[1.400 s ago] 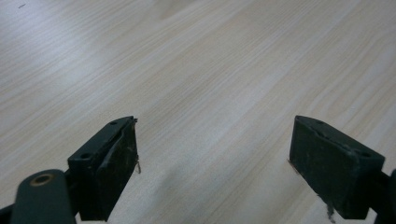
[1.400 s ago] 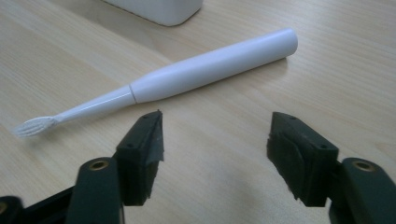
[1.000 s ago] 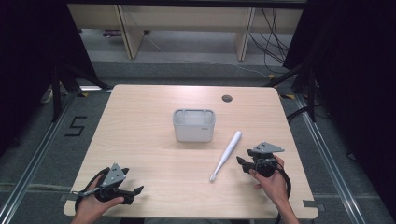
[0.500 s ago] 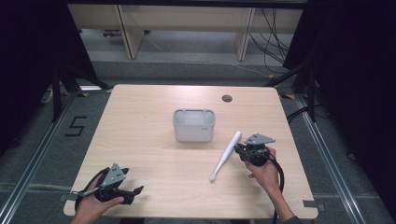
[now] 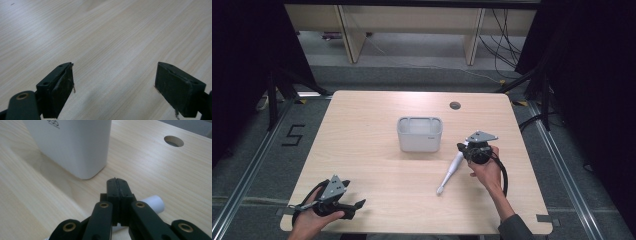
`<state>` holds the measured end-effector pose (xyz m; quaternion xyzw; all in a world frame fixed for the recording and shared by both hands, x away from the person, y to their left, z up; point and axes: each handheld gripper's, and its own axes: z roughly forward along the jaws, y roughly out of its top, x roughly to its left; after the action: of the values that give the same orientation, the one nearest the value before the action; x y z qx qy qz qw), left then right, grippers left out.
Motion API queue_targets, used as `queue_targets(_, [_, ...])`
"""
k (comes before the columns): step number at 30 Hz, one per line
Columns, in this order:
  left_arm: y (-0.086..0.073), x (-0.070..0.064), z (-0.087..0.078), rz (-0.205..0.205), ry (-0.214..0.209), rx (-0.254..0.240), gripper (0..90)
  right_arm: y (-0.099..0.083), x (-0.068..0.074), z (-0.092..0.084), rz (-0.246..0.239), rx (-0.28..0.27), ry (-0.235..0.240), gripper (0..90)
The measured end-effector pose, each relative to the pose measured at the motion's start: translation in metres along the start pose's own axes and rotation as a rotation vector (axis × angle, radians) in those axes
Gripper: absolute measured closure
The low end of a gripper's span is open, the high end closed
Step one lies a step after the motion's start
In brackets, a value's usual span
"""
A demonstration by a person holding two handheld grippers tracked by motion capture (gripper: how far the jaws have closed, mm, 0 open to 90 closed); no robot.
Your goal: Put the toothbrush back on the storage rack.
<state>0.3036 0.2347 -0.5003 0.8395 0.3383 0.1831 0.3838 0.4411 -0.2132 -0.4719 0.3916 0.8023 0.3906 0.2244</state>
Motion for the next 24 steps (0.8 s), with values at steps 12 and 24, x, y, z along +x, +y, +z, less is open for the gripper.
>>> queue_targets(12, [0.000, 0.000, -0.002, 0.006, 0.010, 0.017, 15.0, 0.006, -0.010, 0.027, -0.010, 0.032, -0.016, 90.0])
queue_targets(24, [0.000, 0.000, -0.001, -0.003, 0.003, 0.012, 15.0, 0.000, -0.022, 0.035, 0.039, 0.125, -0.041, 89.6])
